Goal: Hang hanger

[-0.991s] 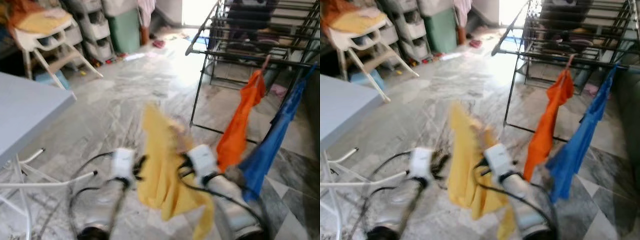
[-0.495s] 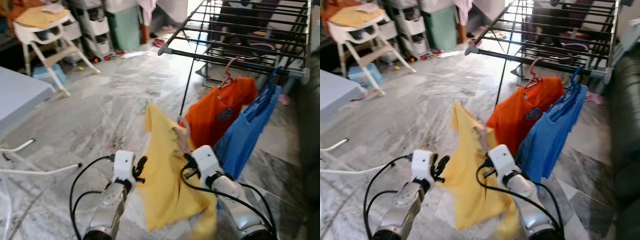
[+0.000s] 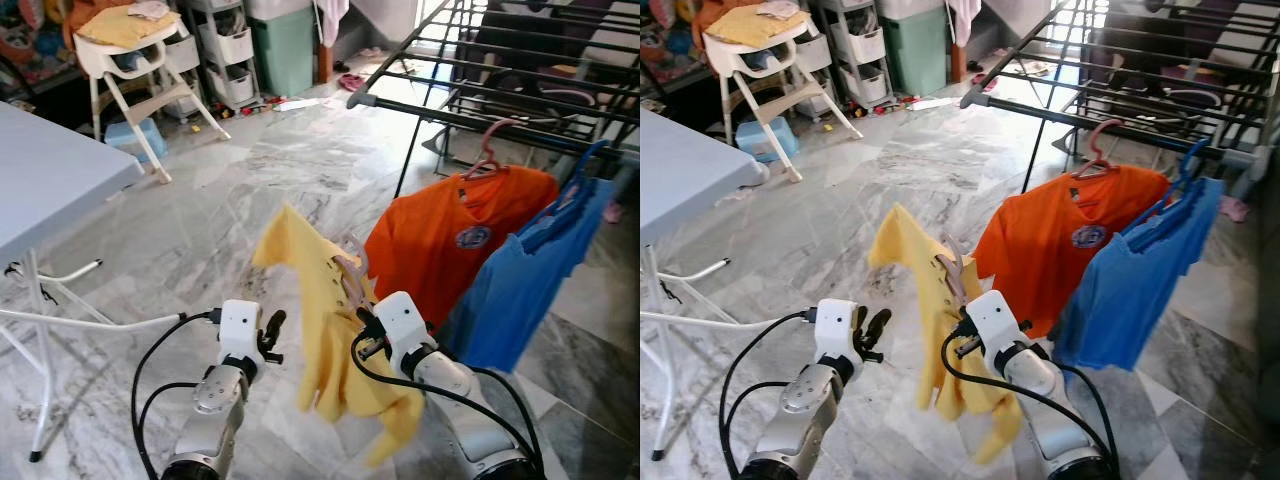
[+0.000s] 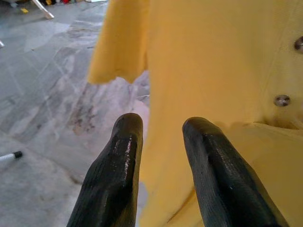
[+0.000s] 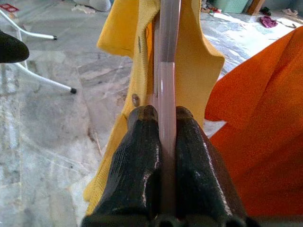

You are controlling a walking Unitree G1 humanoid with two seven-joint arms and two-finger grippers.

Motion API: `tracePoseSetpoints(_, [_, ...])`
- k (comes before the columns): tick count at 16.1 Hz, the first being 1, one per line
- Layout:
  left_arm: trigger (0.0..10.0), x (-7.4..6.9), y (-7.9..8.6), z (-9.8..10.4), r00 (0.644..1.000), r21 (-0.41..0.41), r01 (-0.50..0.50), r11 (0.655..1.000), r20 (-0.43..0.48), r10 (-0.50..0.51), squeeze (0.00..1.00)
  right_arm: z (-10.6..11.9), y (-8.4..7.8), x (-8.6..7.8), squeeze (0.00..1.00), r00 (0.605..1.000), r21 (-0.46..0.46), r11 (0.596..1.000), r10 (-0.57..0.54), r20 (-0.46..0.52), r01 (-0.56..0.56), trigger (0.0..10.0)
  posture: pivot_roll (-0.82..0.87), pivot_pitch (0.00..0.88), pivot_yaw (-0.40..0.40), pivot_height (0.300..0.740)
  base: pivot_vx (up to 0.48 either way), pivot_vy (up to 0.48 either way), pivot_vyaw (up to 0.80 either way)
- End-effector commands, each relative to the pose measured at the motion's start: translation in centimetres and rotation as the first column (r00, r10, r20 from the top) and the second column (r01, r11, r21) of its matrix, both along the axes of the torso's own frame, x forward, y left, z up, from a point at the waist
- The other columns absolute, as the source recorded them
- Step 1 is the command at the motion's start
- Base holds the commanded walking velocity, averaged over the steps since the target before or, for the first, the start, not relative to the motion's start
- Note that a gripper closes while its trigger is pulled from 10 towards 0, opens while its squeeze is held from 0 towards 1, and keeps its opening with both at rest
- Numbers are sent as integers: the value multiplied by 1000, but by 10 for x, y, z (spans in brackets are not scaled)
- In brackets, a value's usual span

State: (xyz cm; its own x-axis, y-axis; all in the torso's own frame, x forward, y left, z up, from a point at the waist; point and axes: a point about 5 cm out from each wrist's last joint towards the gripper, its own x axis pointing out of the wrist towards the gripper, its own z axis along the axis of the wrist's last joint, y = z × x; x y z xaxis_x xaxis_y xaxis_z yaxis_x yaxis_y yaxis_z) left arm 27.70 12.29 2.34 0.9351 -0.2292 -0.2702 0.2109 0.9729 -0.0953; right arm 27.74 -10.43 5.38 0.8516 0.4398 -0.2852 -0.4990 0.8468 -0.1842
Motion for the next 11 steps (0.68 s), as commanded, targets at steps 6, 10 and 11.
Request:
tracePoseSetpoints(6, [10000, 5, -4, 2, 1000, 35, 14, 999, -4, -13, 0, 11, 2, 1, 0, 998, 32, 999, 16, 56, -18, 10000, -112, 0, 74, 740, 0, 469, 779])
tracePoseSetpoints(10, [10000, 4, -5, 2, 1000, 42, 15, 999, 6, -16, 0, 11, 2, 2, 0, 998, 34, 999, 19, 54, -21, 10000, -110, 0, 74, 740, 0, 119, 600])
tracePoseSetpoints(11, [10000, 5, -6, 3, 999, 37, 36, 999, 14, -36, 0, 11, 2, 2, 0, 999, 34, 999, 18, 51, -20, 10000, -110, 0, 73, 740, 0, 0, 431])
